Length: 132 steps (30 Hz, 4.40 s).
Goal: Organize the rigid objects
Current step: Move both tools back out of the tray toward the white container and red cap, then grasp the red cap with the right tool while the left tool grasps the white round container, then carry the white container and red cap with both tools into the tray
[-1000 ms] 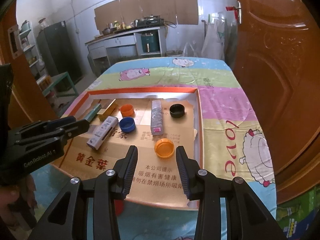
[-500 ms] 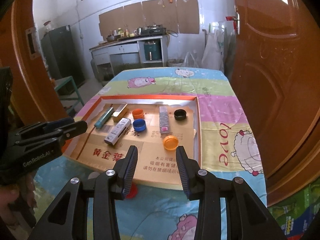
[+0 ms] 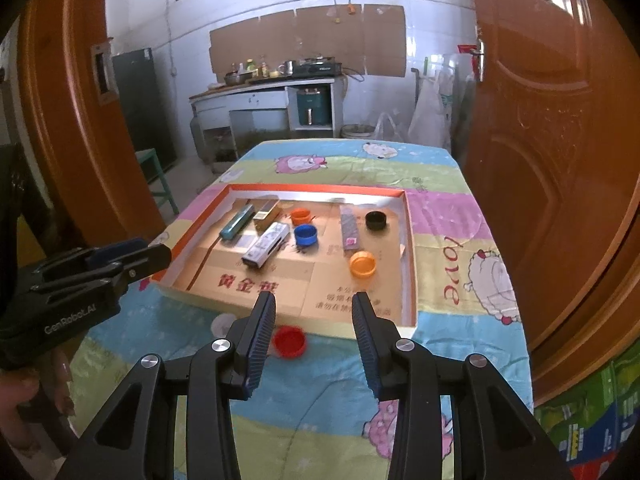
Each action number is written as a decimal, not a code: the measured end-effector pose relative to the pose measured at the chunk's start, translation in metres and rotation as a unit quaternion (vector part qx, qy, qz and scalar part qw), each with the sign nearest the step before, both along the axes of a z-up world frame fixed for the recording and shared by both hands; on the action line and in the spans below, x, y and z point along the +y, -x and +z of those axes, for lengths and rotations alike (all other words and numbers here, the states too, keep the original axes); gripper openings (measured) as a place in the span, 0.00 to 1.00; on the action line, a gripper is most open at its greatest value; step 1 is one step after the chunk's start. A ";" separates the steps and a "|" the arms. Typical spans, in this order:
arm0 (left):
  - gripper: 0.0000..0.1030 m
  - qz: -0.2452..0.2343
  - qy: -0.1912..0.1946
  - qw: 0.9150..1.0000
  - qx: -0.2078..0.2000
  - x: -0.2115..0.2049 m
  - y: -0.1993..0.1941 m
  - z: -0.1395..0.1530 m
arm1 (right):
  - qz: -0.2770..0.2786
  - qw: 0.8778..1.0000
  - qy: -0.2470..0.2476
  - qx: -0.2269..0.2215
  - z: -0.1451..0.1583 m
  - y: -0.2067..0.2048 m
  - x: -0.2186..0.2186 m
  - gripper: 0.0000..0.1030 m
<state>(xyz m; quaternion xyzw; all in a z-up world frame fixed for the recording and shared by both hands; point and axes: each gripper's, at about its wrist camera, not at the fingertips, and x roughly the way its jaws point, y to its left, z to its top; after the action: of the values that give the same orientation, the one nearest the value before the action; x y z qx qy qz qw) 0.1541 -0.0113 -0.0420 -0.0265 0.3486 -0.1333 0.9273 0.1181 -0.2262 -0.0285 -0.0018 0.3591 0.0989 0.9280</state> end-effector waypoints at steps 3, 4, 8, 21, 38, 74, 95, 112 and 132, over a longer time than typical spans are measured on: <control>0.37 0.001 0.005 1.000 0.004 0.005 0.008 -0.004 | 0.003 1.000 0.000 0.002 -0.002 0.007 0.004 0.40; 0.37 0.001 0.005 1.000 0.005 0.006 0.009 -0.004 | 0.003 1.000 0.001 0.003 -0.003 0.009 0.005 0.40; 0.37 0.002 0.004 1.000 0.011 0.009 0.018 -0.009 | 0.007 1.000 0.002 0.009 -0.007 0.017 0.012 0.40; 0.37 -0.015 0.006 0.999 0.033 0.007 0.031 -0.030 | 0.017 0.999 0.006 0.033 -0.030 0.025 0.026 0.40; 0.37 -0.049 -0.005 0.996 0.075 -0.021 0.006 -0.076 | 0.008 0.997 0.002 0.074 -0.070 -0.002 0.023 0.40; 0.37 -0.061 -0.020 0.994 0.089 -0.028 -0.030 -0.095 | 0.025 0.995 0.000 0.100 -0.102 -0.051 0.025 0.40; 0.30 -0.060 -0.003 0.994 0.088 -0.021 -0.029 -0.094 | 0.023 0.995 0.008 0.096 -0.101 -0.047 0.028 0.30; 0.30 -0.058 0.005 0.997 0.057 -0.015 -0.013 -0.066 | 0.024 0.997 0.005 0.078 -0.082 -0.032 0.024 0.30; 0.30 -0.047 0.003 0.999 0.023 -0.011 -0.008 -0.029 | 0.041 0.998 0.008 0.037 -0.042 -0.021 0.030 0.30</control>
<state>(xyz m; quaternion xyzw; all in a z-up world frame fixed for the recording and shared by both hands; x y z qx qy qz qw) 0.1620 -0.0222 -0.0709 -0.0161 0.3699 -0.1771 0.9119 0.1394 -0.1963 -0.0704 -0.0205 0.3939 0.1335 0.9092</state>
